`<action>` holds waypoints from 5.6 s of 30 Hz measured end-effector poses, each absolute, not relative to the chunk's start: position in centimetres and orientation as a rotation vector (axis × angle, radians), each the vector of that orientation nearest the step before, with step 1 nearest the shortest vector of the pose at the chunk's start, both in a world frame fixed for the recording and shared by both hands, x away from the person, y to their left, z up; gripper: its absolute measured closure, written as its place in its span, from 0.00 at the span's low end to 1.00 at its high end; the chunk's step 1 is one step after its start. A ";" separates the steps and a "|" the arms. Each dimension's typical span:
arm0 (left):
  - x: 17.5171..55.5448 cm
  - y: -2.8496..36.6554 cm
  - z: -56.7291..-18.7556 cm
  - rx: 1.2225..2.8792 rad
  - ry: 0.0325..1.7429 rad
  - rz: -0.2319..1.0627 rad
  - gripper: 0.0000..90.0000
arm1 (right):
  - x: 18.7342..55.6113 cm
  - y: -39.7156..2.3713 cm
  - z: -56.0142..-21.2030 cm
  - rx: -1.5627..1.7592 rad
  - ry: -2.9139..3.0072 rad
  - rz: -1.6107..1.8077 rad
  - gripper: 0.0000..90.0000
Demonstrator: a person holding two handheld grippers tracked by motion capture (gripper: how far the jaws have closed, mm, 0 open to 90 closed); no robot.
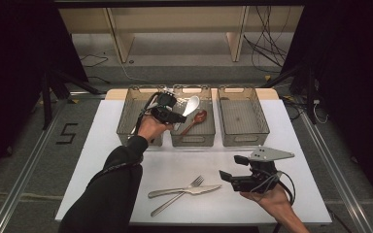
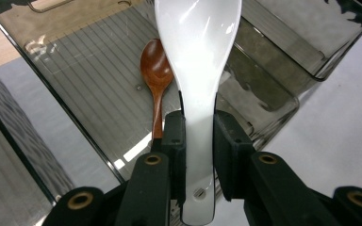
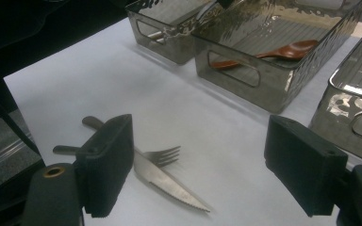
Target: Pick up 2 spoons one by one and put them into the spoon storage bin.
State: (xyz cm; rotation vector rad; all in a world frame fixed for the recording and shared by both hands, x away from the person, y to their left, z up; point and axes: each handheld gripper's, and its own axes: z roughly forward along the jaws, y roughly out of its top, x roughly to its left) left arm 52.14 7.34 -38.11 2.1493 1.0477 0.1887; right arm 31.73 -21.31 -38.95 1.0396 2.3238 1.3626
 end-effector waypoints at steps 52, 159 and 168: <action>46.2 10.4 -36.6 2.159 0.889 0.140 0.28 | 31.7 -21.1 -39.0 1.035 2.329 1.357 0.29; 35.7 7.6 -46.1 2.850 0.415 0.098 0.82 | 31.6 -20.5 -39.4 1.014 2.365 1.330 0.29; 35.7 7.7 -46.2 2.846 0.336 0.090 0.85 | 31.7 -20.5 -39.4 1.024 2.368 1.343 0.30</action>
